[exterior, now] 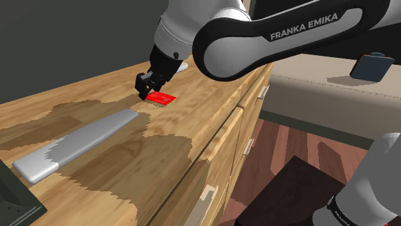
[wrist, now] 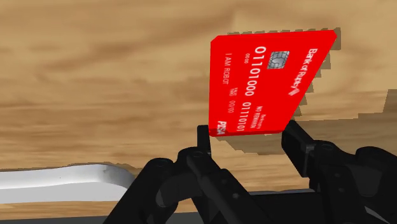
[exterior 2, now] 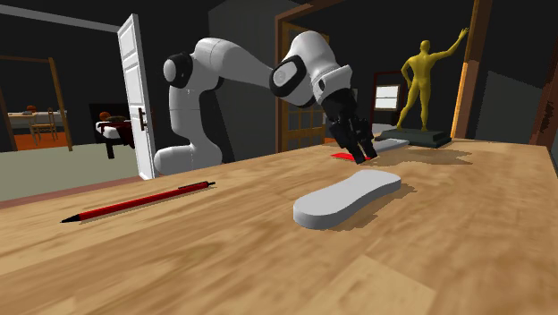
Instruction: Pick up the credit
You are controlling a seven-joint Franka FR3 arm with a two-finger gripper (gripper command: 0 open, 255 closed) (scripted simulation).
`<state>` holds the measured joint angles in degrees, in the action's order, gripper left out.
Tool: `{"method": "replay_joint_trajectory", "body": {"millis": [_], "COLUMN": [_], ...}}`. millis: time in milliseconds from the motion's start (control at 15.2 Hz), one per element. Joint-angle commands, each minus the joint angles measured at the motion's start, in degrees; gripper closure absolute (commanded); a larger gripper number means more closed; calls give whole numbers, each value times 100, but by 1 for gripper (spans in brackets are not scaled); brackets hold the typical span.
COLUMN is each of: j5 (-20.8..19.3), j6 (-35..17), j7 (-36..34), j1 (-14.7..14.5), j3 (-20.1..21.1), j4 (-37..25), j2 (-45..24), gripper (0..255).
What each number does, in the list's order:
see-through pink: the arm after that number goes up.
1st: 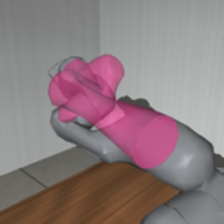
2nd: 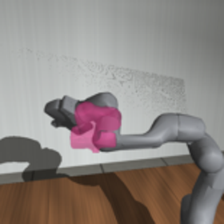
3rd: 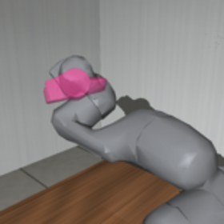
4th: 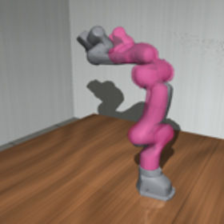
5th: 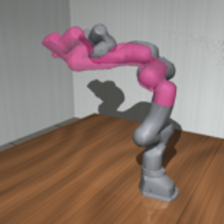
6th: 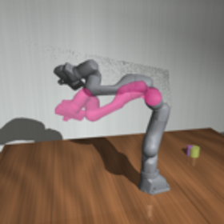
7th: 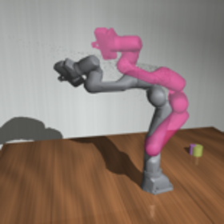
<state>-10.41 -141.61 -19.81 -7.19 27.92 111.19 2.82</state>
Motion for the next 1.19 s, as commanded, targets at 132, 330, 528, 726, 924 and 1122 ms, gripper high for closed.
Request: {"method": "replay_joint_trajectory", "body": {"millis": [132,330,528,726,924,1122], "j5": [12,30,92,140,176,199], "j6": [8,111,332,556,783,1012], "j7": [11,36,102,157,204,243], "j1": [9,10,6,3,-1,-4], "j3": [-14,-13,-17,-19,-20,-18], "j4": [69,-38,-238,-450,-675,-915], "j2": [-4,-9,20,36,40,31], "gripper": [255,255,255,255,255,255]}}
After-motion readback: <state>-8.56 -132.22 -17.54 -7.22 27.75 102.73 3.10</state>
